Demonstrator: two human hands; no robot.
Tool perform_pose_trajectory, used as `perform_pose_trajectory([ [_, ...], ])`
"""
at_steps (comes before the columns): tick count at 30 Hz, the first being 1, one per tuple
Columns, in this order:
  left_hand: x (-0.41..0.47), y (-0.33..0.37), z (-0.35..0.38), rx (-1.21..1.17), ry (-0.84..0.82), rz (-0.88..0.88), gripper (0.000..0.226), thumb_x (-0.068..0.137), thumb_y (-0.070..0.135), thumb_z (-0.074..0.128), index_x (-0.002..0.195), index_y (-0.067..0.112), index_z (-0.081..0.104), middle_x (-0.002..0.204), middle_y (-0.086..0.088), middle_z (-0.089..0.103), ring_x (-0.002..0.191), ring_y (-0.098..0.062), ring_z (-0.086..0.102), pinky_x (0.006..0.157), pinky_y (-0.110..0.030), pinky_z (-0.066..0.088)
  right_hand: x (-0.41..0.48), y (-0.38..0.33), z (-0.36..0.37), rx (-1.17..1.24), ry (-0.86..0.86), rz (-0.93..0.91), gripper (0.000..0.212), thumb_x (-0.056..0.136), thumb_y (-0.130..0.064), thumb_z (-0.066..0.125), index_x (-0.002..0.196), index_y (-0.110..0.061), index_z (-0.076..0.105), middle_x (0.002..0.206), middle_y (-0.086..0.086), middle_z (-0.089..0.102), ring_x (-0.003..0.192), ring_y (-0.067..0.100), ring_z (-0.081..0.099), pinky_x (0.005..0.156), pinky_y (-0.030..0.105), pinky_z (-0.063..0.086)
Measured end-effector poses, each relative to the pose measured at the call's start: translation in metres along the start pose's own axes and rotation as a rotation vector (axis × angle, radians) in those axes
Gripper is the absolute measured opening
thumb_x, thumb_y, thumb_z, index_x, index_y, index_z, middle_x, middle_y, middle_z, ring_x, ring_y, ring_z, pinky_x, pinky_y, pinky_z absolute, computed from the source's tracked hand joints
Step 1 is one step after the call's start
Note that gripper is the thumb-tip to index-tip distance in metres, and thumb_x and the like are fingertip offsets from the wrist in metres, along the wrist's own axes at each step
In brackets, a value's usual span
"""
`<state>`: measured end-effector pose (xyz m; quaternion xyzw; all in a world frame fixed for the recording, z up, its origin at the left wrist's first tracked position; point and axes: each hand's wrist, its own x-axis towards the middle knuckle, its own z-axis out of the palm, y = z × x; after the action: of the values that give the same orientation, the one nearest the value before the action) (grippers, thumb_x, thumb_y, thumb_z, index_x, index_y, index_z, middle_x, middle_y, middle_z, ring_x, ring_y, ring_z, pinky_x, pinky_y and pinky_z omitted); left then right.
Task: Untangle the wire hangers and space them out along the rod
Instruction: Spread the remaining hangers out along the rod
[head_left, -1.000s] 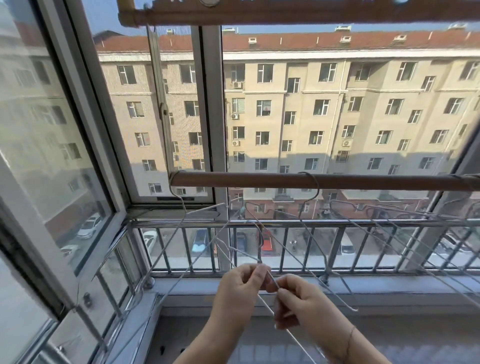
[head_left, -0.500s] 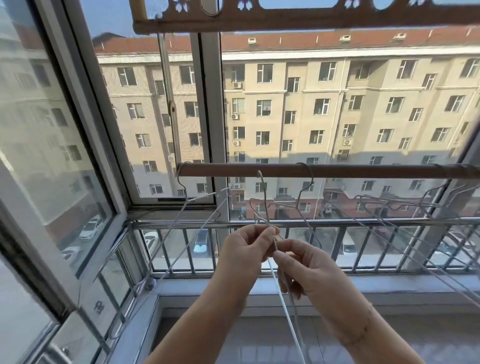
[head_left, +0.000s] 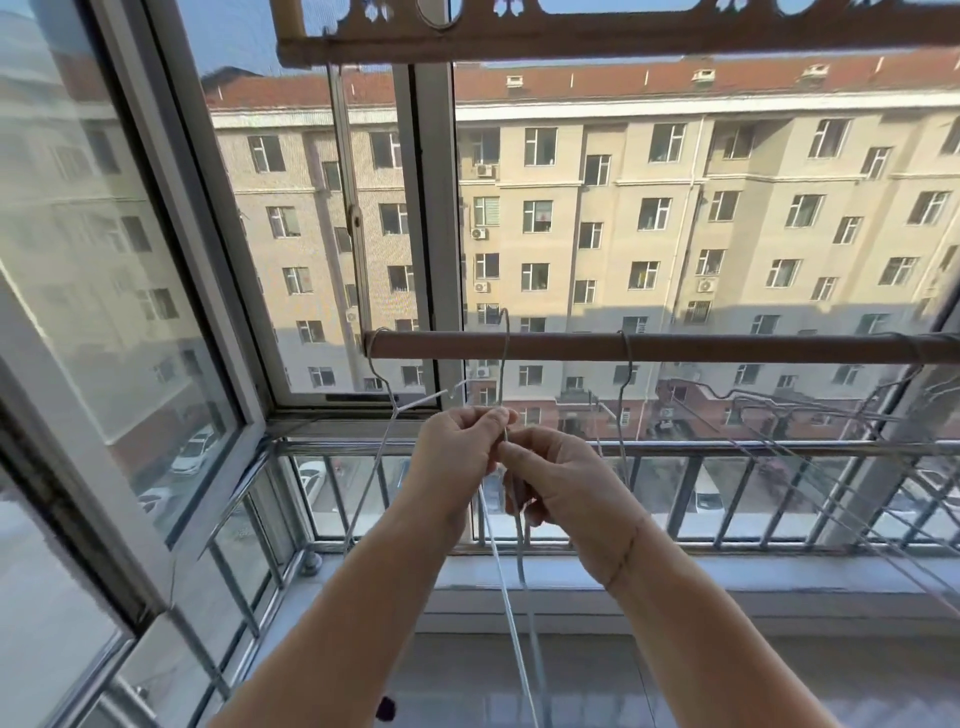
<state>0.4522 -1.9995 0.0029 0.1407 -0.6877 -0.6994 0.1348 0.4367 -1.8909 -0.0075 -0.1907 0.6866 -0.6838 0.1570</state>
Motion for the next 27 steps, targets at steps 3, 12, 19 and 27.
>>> perform_pose_trajectory([
  [3, -0.006, -0.011, -0.006, 0.232, 0.025, 0.069, 0.020, 0.091, 0.023, 0.056, 0.092, 0.008, 0.070, 0.083, -0.008, 0.070, 0.083, -0.022, 0.065, 0.086, -0.036, 0.053, 0.000, 0.013, 0.003, -0.064, -0.015, 0.051, 0.016, 0.090, -0.022, 0.054, 0.080, -0.013, 0.063, 0.048, -0.004, 0.054, 0.047, 0.009, 0.050, 0.042, 0.018, 0.036],
  [12, -0.048, -0.010, -0.088, 0.549, 0.493, 0.434, 0.021, 0.088, 0.029, 0.058, 0.106, 0.019, 0.063, 0.094, 0.001, 0.065, 0.088, -0.017, 0.061, 0.074, -0.027, 0.045, -0.002, 0.024, 0.006, -0.223, 0.022, 0.030, 0.021, 0.091, -0.027, 0.051, 0.086, -0.011, 0.065, 0.055, -0.001, 0.055, 0.057, 0.018, 0.049, 0.054, 0.029, 0.040],
  [19, -0.057, -0.032, -0.106, 0.598, 0.391, 0.283, 0.029, 0.087, 0.037, 0.055, 0.112, 0.023, 0.057, 0.102, 0.007, 0.063, 0.095, -0.011, 0.060, 0.072, -0.020, 0.041, -0.021, 0.020, 0.006, -0.381, 0.067, -0.070, 0.016, 0.090, -0.028, 0.052, 0.084, -0.018, 0.062, 0.053, -0.005, 0.055, 0.051, 0.008, 0.050, 0.051, 0.021, 0.042],
  [27, -0.080, -0.010, -0.048, 0.560, 0.320, 0.552, 0.032, 0.081, 0.056, 0.049, 0.104, 0.037, 0.058, 0.097, 0.025, 0.059, 0.095, 0.008, 0.056, 0.074, -0.006, 0.042, -0.064, -0.009, -0.048, -0.556, 0.561, -0.378, 0.010, 0.084, -0.038, 0.056, 0.088, -0.030, 0.059, 0.068, 0.001, 0.058, 0.059, 0.012, 0.056, 0.058, 0.035, 0.051],
])
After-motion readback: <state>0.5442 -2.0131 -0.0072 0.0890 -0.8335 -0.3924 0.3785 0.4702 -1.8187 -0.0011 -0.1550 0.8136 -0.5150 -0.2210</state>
